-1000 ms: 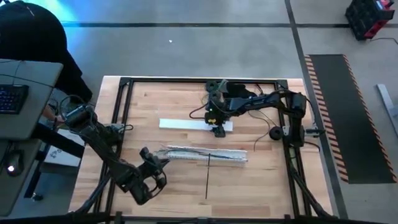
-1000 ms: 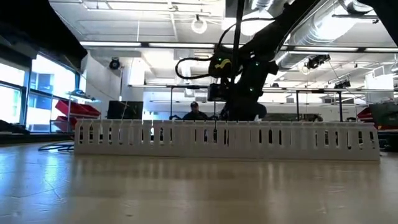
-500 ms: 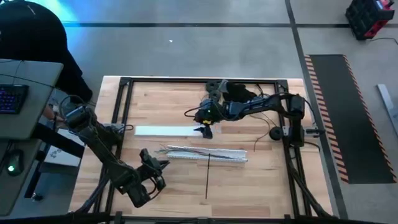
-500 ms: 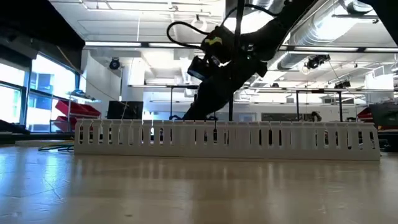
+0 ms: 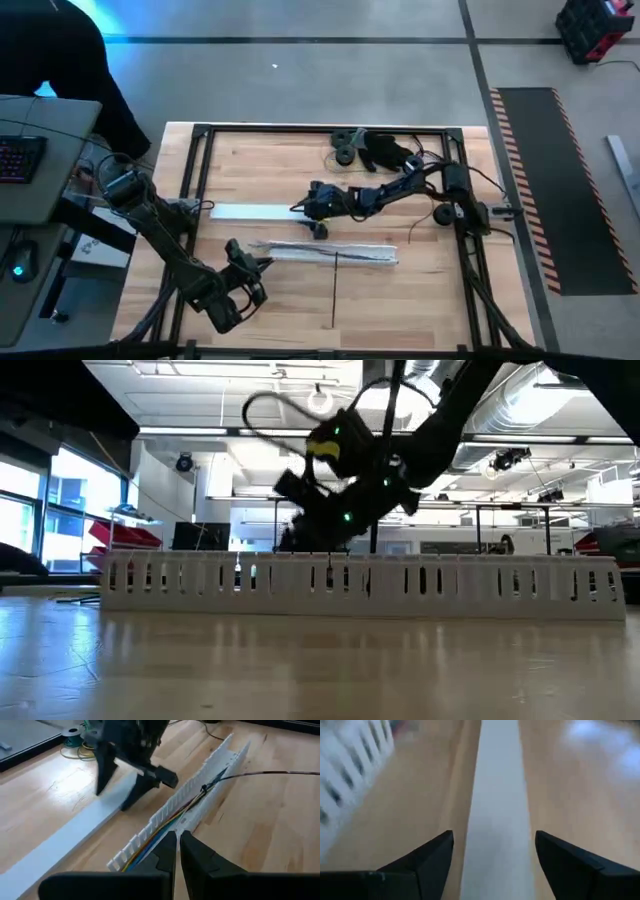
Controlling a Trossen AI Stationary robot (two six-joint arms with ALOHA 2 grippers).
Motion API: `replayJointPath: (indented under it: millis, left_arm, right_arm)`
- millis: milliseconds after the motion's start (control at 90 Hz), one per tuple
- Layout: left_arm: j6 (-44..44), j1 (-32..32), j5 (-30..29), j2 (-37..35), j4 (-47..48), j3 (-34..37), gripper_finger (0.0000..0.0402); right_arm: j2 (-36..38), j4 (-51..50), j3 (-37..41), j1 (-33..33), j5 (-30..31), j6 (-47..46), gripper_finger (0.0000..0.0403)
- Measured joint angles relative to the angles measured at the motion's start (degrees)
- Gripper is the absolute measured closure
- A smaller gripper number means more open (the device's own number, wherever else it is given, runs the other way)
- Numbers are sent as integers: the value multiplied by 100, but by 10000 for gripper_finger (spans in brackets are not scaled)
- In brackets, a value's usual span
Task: Ziptie cables
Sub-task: Close the white cable duct
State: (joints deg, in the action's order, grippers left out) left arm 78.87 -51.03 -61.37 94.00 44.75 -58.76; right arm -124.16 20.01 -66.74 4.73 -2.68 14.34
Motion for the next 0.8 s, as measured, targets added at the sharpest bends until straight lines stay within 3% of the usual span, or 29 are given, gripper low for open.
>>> replayJointPath:
  millis: [533, 800]
  left_arm:
    - [-1, 0, 32, 0, 11, 0, 395]
    - [0, 0, 38, 0, 2, 0, 395]
  right_arm:
    - [326, -2336, -48, 184, -197, -32, 230]
    - [1274, -2940, 713, 203, -205, -241, 238]
